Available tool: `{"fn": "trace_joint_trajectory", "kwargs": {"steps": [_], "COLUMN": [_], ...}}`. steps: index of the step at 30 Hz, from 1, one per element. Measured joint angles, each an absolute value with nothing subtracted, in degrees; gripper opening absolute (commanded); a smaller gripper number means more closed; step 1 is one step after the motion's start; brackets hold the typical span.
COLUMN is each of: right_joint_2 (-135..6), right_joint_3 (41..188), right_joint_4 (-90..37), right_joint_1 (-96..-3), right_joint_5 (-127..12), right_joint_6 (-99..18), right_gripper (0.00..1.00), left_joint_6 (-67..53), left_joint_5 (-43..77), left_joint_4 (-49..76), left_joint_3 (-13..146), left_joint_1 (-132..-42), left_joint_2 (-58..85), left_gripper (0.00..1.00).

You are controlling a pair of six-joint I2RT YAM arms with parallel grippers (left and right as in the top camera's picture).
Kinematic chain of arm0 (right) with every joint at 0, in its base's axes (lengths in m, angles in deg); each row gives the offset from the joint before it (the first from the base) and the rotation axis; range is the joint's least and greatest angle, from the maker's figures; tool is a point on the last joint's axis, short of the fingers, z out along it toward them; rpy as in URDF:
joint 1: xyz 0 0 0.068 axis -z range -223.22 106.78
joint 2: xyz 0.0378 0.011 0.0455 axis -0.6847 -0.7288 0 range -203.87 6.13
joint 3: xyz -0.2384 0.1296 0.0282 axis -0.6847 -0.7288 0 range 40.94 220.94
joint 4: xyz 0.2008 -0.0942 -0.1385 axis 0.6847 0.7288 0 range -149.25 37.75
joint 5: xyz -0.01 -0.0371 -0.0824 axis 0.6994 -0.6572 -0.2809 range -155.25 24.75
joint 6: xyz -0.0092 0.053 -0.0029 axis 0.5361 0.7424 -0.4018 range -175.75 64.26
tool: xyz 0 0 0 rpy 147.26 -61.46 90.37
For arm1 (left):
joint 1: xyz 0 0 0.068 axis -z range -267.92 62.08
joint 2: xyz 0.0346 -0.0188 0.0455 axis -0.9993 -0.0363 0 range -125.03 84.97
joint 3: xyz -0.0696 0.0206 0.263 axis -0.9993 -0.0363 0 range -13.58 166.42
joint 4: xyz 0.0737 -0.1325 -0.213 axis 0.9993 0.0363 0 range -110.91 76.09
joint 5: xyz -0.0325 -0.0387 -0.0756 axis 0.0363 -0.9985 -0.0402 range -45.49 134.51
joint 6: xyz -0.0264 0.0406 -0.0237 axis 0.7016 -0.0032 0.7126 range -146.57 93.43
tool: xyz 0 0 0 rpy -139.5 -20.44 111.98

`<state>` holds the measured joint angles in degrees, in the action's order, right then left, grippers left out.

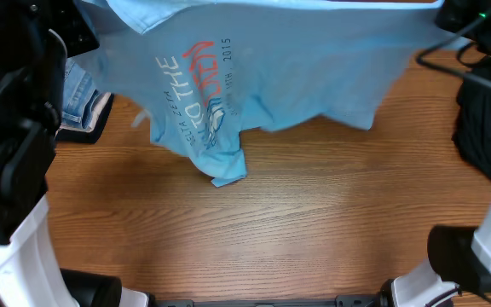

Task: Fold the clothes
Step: 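Lift the T-shirt with both grippers and stretch it apart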

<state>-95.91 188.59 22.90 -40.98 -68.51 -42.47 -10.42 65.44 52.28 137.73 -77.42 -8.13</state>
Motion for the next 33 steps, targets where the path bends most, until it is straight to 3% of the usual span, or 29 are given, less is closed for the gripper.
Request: {"fn": "trace_joint_trajectory", "kwargs": {"steps": [8, 13, 24, 28, 33], "right_joint_2": [-91.1, -90.6, -102.8, -102.8, -102.8], "right_joint_3": [188.7, 188.7, 188.6, 188.6, 188.6], "right_joint_4": [24.1, 16.9, -8.8, -18.9, -21.7], "right_joint_1": [-41.0, -41.0, -41.0, -41.0, -41.0], "right_joint_5": [-69.1, -69.1, -64.4, -61.6, -60.6], "right_joint_6": [-44.0, -45.4, -49.4, -49.8, -50.9], "right_gripper": [0.04, 0.04, 0.04, 0.04, 0.04], "left_joint_6": [-10.7, -12.1, -20.7, -23.8, -26.6], "left_joint_5": [58.1, 58.4, 58.6, 57.6, 53.9], "left_joint_4": [53.5, 50.8, 24.5, 14.4, 9.2], "left_joint_3": [137.9, 138.9, 138.3, 138.4, 141.6], "left_joint_1": [-77.4, -77.4, -78.9, -82.6, -85.8], "left_joint_2": [-2.6, -1.6, -22.4, -22.9, -22.4], "left_gripper": [0.04, 0.04, 0.04, 0.04, 0.04]}}
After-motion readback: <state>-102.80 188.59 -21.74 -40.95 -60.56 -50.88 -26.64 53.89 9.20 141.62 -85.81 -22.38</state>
